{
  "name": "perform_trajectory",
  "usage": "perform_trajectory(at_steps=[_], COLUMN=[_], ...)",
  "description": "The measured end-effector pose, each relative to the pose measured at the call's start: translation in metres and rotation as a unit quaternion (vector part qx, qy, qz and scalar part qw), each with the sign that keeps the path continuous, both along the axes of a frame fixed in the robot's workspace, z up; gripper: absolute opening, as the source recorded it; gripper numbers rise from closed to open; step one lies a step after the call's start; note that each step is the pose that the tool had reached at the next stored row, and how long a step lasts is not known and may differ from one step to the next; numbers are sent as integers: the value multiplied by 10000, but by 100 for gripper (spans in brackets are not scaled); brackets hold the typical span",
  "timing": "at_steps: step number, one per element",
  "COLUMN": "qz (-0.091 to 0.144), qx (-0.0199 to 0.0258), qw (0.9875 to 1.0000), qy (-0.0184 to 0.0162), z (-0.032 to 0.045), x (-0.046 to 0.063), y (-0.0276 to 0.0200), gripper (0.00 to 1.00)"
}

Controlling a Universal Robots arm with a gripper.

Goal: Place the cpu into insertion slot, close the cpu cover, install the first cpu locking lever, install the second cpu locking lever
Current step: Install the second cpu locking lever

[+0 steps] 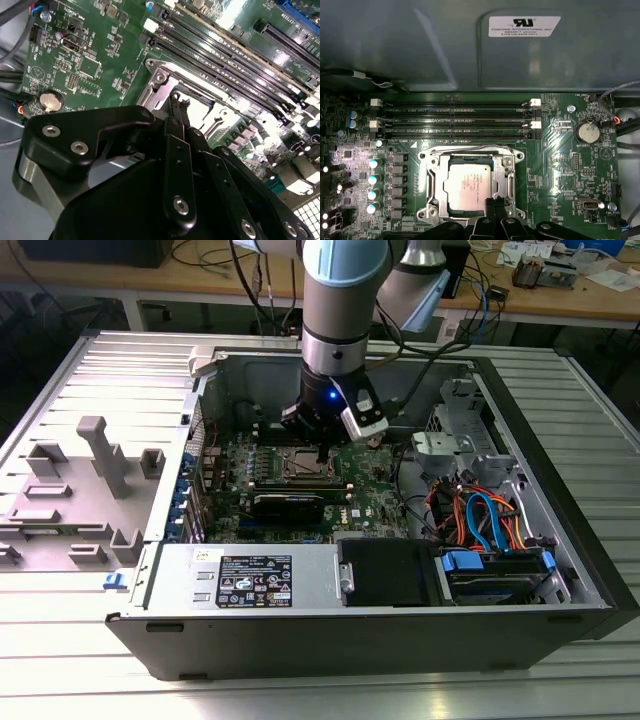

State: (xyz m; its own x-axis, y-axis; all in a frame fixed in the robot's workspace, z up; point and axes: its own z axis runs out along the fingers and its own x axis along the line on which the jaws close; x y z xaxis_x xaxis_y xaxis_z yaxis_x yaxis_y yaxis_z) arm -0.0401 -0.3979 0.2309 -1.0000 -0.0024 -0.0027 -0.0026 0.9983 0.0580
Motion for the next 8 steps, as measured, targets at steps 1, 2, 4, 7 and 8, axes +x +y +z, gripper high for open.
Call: perform_trajectory(at_steps=[1,2,4,7,8], qz=[1,1,1,1,1], qx=[0,0,1,2,1], qw=[10000,10000,10000,10000,10000], qy=[0,0,0,-1,-1], z=[9,17,36,40,41], x=[1,1,1,1,1], y=[0,-1,-1,-1,-1], gripper=[11,11,11,11,11])
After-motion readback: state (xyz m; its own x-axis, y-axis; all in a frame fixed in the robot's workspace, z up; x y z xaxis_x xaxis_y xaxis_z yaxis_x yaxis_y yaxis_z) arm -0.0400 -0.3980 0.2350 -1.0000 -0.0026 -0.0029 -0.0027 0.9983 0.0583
